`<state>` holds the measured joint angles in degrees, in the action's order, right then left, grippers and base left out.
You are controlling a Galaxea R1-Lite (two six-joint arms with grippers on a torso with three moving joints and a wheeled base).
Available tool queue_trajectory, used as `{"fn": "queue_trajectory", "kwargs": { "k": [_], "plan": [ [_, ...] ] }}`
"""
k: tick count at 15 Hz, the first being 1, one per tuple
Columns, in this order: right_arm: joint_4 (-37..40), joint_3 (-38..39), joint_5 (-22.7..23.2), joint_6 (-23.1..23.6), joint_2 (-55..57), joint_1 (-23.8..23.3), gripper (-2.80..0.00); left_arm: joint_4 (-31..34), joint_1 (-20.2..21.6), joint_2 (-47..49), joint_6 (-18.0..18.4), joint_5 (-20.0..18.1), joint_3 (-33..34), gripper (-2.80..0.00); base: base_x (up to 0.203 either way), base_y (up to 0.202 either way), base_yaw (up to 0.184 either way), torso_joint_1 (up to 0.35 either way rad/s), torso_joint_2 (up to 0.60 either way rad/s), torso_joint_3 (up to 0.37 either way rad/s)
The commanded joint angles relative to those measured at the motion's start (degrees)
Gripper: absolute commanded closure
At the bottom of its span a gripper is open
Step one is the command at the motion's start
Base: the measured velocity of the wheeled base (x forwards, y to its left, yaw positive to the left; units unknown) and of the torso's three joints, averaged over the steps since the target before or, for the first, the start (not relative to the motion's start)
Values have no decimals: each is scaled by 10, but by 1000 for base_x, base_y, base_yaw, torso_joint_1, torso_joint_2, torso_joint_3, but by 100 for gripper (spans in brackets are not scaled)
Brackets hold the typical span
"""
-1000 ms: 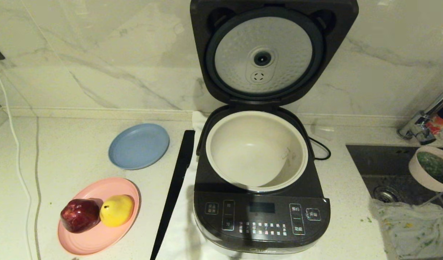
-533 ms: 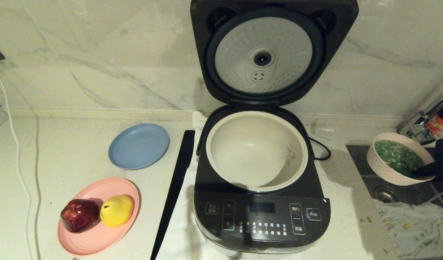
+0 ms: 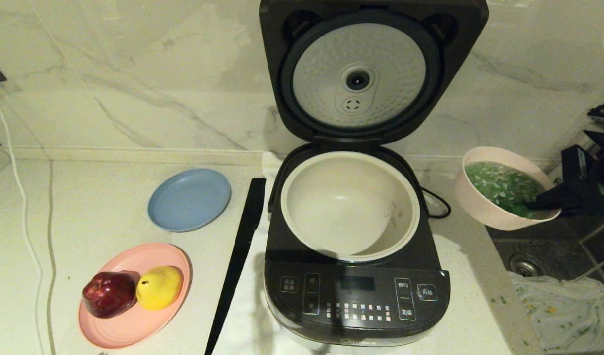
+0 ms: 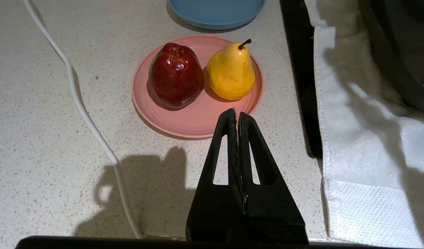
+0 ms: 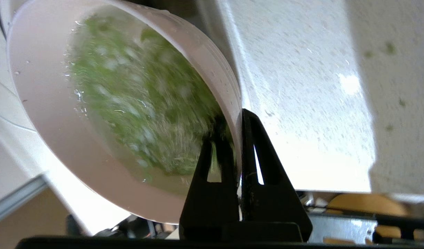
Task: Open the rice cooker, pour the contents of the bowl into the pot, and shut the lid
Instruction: Pour the water from the bowl into the rice cooker
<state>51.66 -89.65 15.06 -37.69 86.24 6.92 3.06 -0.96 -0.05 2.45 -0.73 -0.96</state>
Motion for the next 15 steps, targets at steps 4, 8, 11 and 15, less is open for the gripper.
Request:
{"fn": "queue_trajectory", "kwargs": {
  "k": [4, 8, 11, 15],
  "plan": [
    [10, -100, -86, -34, 60, 130, 0, 0, 0, 0, 0, 0, 0, 0, 0, 0, 0, 0, 0, 0],
    [15, -153, -133, -56, 107, 202, 0, 0, 0, 0, 0, 0, 0, 0, 0, 0, 0, 0, 0, 0],
    [16, -188, -163, -60, 142, 239, 0, 0, 0, 0, 0, 0, 0, 0, 0, 0, 0, 0, 0, 0],
    [-11, -212, -167, -61, 185, 263, 0, 0, 0, 0, 0, 0, 0, 0, 0, 0, 0, 0, 0, 0]
  ]
}}
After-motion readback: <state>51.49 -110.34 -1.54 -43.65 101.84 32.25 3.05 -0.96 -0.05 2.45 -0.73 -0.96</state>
